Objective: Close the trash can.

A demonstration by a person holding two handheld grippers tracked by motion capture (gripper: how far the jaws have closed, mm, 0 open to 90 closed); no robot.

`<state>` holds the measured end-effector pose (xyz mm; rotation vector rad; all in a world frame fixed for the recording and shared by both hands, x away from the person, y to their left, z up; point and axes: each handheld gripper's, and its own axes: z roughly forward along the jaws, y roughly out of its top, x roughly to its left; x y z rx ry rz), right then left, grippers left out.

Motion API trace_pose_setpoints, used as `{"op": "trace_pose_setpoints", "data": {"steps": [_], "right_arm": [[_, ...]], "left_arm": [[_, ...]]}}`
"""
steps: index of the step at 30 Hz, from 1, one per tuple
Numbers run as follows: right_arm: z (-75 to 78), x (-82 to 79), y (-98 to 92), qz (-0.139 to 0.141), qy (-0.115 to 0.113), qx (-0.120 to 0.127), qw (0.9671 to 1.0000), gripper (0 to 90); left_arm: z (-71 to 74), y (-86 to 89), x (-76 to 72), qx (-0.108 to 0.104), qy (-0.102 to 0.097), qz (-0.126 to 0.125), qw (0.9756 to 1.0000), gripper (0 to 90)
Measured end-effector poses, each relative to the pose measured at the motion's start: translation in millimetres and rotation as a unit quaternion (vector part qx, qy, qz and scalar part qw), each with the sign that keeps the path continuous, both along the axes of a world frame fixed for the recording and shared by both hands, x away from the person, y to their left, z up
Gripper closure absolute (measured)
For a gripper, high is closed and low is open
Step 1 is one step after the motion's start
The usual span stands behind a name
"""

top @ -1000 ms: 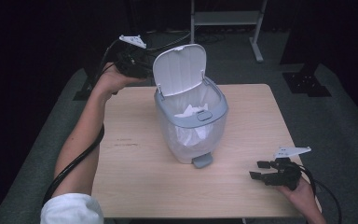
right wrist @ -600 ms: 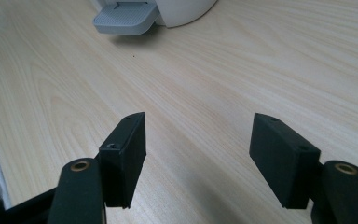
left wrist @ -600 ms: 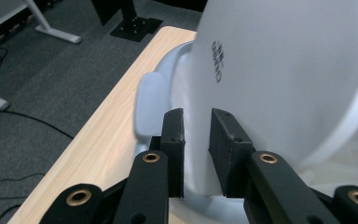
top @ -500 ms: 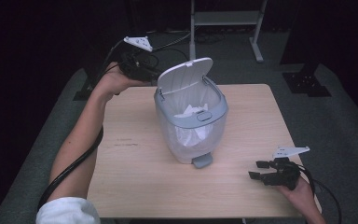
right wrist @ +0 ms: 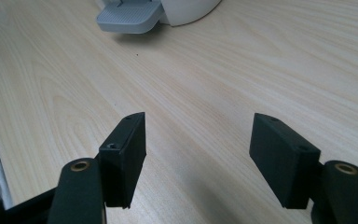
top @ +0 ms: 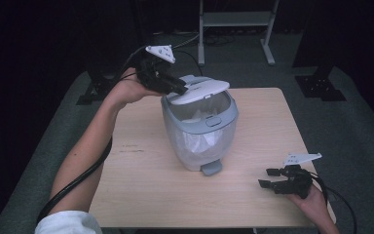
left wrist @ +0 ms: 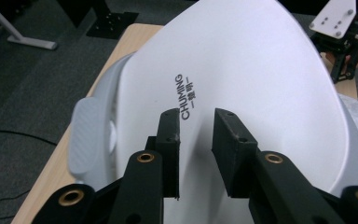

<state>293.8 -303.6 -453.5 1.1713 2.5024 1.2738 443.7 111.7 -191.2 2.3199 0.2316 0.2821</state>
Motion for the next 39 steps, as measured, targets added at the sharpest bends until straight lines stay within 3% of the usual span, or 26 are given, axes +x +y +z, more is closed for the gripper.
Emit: {"op": "trace_pose_setpoints", "data": {"steps": [11,18,27,36,37,38,39], "right_arm": [[-0.9,1.2,1.4,0.002,-0.001,-0.001,1.0,35.1],[-0.4,0.7,2.8,0.002,0.0,-0.002,1.0,35.0],[0.0,0.0,2.9,0.002,-0.001,-0.002,1.0,35.0],[-1.3,-0.2,6.4,0.004,-0.002,-0.02,0.9998,34.9],[-1.3,-0.2,6.4,0.004,-0.002,-0.02,0.9998,34.9],[-1.4,0.4,6.3,0.004,-0.003,-0.02,0.9998,34.9],[-1.3,0.5,6.0,0.003,-0.004,-0.018,0.9998,34.9]], "left_arm": [[-6.4,-11.1,-6.5,0.007,0.0,-0.012,0.9999,66.0],[-8.7,-25.6,-16.2,0.024,-0.01,-0.032,0.9992,63.8],[-18.0,-38.7,-17.6,0.037,-0.003,-0.043,0.9984,61.6],[-23.3,-44.2,-15.2,0.019,0.011,-0.036,0.9991,56.2],[-24.4,-44.9,-15.0,0.012,0.017,-0.025,0.9994,56.2],[-26.6,-45.0,-12.0,-0.001,0.042,-0.011,0.9991,51.1],[-26.6,-45.0,-12.0,-0.001,0.042,-0.011,0.9991,48.9]]}}
